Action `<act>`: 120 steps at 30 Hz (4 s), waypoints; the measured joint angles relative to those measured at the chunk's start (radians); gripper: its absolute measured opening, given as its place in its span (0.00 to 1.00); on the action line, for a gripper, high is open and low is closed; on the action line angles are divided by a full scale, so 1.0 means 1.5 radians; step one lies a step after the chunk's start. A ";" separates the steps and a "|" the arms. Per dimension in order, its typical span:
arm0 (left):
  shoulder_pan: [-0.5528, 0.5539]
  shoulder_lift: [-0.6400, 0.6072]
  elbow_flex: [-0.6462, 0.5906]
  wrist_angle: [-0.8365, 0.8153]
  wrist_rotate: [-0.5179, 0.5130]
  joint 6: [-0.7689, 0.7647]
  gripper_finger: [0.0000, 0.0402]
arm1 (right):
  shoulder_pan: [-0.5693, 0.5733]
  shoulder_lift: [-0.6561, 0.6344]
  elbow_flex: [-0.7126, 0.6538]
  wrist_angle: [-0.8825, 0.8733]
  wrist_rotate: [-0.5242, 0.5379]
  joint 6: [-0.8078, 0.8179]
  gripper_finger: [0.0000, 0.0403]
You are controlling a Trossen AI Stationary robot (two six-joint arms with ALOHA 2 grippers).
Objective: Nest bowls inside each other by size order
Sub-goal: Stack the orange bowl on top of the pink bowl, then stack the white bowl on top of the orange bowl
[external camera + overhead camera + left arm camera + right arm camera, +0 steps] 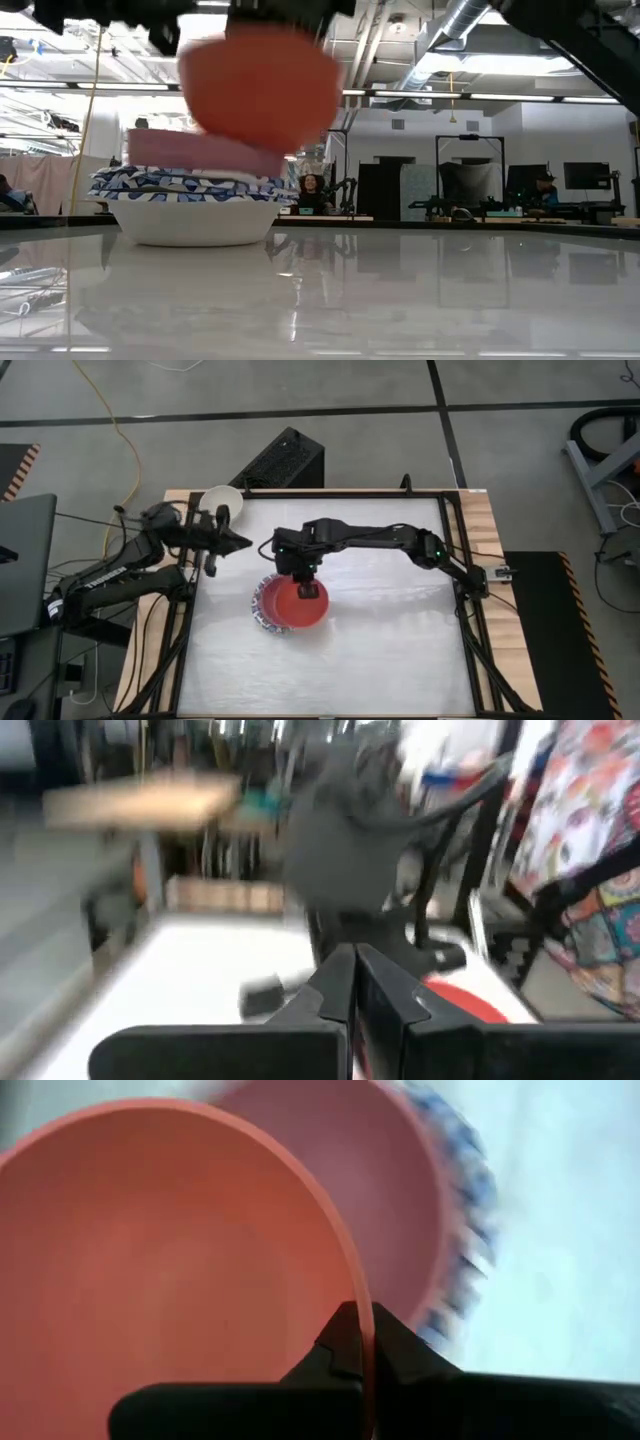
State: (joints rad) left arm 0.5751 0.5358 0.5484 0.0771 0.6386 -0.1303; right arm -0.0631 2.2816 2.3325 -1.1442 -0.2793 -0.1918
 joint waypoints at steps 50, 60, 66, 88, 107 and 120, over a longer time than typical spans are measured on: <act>-0.022 0.018 -0.001 -0.298 -0.295 -0.033 0.00 | -0.015 0.078 0.015 0.048 -0.009 -0.013 0.02; -0.021 0.049 -0.001 -0.303 -0.317 -0.021 0.00 | -0.014 0.072 0.015 0.027 -0.001 -0.018 0.02; -0.022 0.044 -0.001 -0.300 -0.310 0.021 0.00 | -0.011 0.071 0.015 0.028 0.036 -0.033 0.05; -0.022 0.042 0.032 -0.267 -0.312 0.036 0.08 | -0.026 0.047 0.015 -0.009 0.042 -0.049 0.55; -0.021 0.065 0.109 -0.389 -0.547 0.048 0.31 | -0.038 -0.041 0.014 0.001 0.035 -0.072 0.58; -0.019 0.210 0.109 -0.415 -0.606 0.090 0.31 | -0.050 -0.153 0.015 0.018 -0.022 -0.047 0.54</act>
State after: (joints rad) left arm 0.5461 0.8501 0.7116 -0.5453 -0.2700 0.0040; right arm -0.1384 2.0514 2.3544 -1.1174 -0.3126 -0.2629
